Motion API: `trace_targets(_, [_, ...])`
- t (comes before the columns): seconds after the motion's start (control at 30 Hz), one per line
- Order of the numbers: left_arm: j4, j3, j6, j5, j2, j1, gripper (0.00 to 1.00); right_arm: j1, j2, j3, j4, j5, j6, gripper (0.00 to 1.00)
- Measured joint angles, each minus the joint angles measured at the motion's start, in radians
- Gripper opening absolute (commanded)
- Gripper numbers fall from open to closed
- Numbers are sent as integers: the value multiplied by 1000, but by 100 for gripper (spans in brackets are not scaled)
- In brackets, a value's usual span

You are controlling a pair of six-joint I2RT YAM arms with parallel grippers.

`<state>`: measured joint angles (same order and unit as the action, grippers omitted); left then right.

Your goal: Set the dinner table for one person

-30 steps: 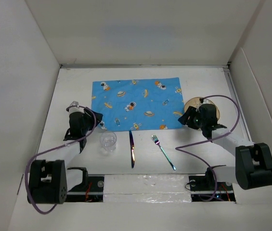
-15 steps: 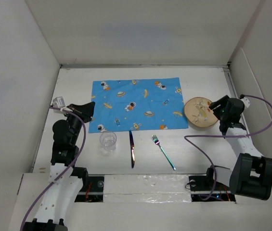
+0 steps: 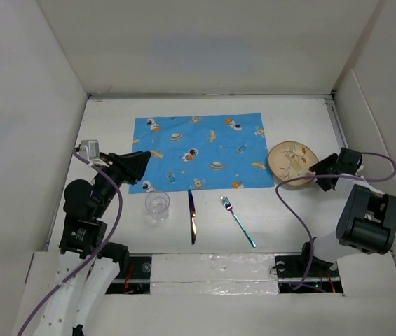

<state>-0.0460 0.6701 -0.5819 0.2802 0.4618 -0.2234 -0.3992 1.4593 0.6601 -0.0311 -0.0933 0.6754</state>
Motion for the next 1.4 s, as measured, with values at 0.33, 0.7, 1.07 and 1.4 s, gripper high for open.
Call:
trace_targets(0.33, [34, 0, 6, -55, -57, -24, 33, -10, 135, 87, 12, -118, 58, 30])
trace_targets(0.7, [43, -2, 4, -96, -83, -24, 34, -80, -64, -69, 106, -174, 156, 0])
trace_targets(1.07, [59, -2, 8, -72, 3, -24, 37, 82, -216, 75, 221, -327, 128, 0])
trace_targets(1.4, [300, 79, 106, -190, 64, -24, 39, 558, 240, 406, 339, -546, 87, 0])
